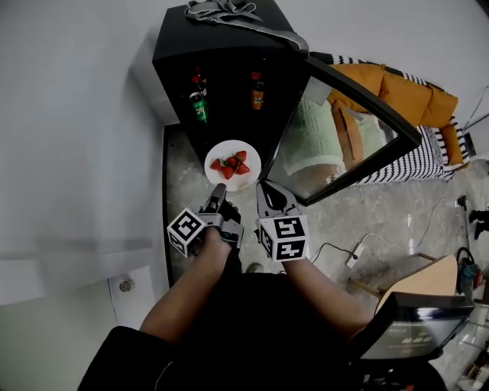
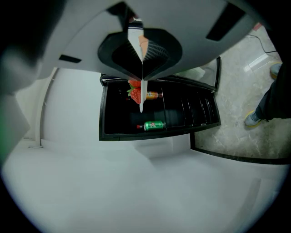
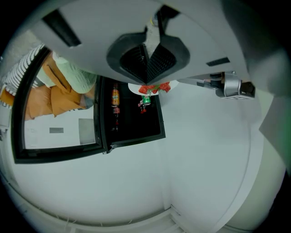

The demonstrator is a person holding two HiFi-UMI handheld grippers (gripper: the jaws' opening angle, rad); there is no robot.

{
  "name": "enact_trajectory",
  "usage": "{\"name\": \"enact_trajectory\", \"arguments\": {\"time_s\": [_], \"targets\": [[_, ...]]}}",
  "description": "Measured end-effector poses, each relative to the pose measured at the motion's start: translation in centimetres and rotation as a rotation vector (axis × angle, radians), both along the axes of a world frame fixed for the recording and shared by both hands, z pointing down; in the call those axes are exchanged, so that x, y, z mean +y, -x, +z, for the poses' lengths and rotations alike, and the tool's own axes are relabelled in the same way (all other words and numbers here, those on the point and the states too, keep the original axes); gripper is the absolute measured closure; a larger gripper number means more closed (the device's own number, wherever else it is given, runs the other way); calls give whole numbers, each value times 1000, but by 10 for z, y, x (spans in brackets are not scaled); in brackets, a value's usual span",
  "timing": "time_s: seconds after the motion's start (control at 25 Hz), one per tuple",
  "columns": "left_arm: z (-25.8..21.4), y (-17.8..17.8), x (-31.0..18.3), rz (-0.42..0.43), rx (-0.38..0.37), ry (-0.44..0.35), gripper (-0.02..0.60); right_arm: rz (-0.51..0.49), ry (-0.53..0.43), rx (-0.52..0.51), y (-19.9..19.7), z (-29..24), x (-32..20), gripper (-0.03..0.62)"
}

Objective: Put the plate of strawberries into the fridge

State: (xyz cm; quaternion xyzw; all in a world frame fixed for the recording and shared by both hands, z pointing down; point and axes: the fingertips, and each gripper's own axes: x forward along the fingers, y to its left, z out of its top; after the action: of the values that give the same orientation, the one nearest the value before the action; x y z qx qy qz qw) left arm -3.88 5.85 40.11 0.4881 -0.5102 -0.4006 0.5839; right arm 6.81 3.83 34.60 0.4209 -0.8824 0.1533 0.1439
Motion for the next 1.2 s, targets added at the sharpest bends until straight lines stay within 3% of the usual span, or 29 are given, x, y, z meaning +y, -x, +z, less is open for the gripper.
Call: {"name": "enact_trajectory", "arguments": {"time_s": [0.52,0.92,1.2], "targets": [[13,38,-58,68,26,52,571,33,67,24,47,14,-61,589],[27,82,-124,165,41,94,572,137,120,47,94,31,-128,589],[34,102,-150,209,61,77,572,195,112,65,119,39,-151,589]]}}
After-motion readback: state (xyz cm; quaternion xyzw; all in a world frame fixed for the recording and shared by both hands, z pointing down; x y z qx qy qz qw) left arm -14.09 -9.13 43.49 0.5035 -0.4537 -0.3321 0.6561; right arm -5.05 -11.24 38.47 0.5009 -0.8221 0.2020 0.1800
